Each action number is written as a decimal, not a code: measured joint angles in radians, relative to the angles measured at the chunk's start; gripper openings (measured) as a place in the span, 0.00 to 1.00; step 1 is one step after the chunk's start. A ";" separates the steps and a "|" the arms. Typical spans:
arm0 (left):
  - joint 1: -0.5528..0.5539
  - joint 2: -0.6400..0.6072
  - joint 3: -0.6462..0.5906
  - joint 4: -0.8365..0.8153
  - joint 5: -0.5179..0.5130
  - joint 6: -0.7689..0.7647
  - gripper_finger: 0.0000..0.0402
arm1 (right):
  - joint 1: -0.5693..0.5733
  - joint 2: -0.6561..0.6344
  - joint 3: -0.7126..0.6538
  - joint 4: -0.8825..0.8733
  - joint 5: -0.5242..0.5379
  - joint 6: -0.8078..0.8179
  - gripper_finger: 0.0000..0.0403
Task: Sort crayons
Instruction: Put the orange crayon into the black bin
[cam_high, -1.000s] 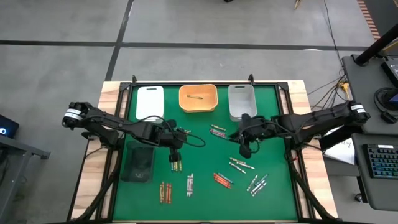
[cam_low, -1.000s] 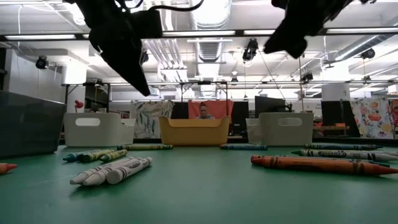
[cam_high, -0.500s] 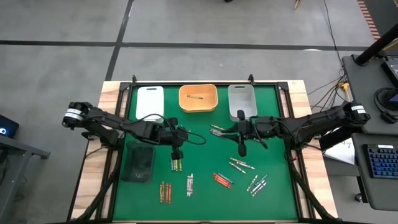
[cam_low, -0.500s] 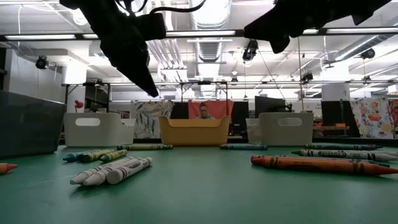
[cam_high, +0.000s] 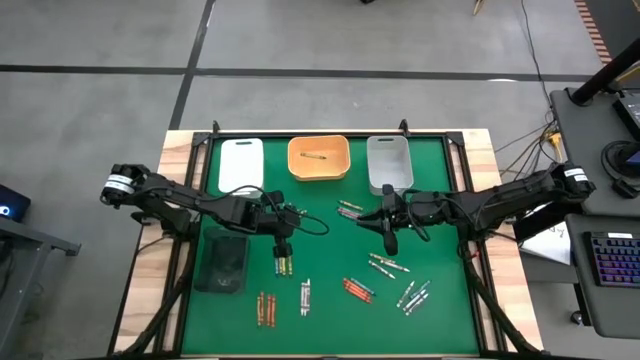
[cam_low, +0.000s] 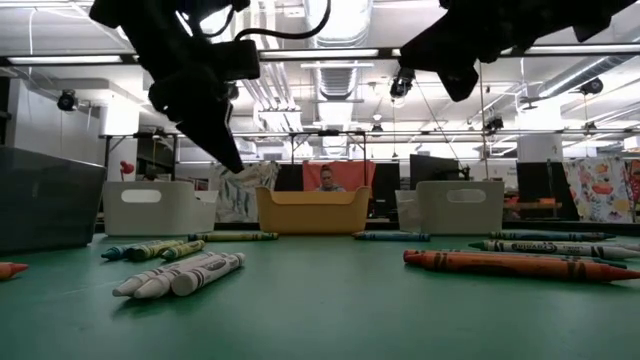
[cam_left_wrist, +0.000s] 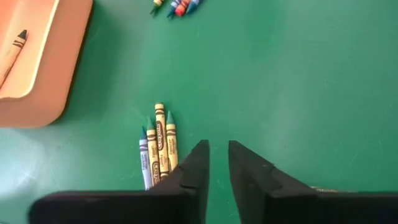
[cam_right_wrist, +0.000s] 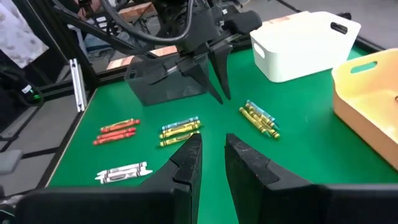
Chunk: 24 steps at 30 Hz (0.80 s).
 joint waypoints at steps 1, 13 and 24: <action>0.000 0.000 0.000 0.000 0.000 0.004 0.15 | 0.000 0.000 -0.003 0.000 0.000 0.006 0.15; 0.000 0.000 -0.028 0.083 0.000 0.009 0.32 | 0.000 0.000 -0.045 -0.003 0.001 0.031 0.15; -0.007 0.000 0.005 -0.049 0.249 -0.138 0.32 | -0.001 0.000 -0.050 -0.002 0.004 0.022 0.15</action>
